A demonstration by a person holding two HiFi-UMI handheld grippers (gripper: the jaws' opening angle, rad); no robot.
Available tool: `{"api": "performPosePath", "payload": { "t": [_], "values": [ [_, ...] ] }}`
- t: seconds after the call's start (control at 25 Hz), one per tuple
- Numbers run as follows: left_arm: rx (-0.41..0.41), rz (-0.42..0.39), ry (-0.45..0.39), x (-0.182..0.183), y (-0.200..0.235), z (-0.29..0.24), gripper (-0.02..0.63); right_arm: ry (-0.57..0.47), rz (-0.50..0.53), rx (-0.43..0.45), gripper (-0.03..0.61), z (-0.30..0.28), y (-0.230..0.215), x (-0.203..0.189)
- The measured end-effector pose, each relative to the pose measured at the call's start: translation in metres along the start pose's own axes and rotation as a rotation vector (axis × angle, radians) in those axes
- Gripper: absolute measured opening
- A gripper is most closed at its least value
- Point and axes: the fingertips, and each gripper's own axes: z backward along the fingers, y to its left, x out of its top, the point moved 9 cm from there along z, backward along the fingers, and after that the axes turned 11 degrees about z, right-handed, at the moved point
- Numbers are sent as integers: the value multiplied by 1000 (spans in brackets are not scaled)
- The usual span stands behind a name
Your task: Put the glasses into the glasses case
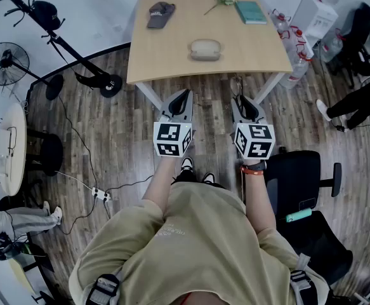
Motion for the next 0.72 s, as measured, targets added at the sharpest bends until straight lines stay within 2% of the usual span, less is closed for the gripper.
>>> {"api": "performPosePath", "payload": {
  "t": [0.4,0.72],
  "values": [
    [28,38,12,-13,-2,-11,25,-26,-17,-40,115,-10,-18,-7],
    [34,66,19,-12,52,-78,25,-59,-45,-58,121,-93,-33,5]
  ]
}}
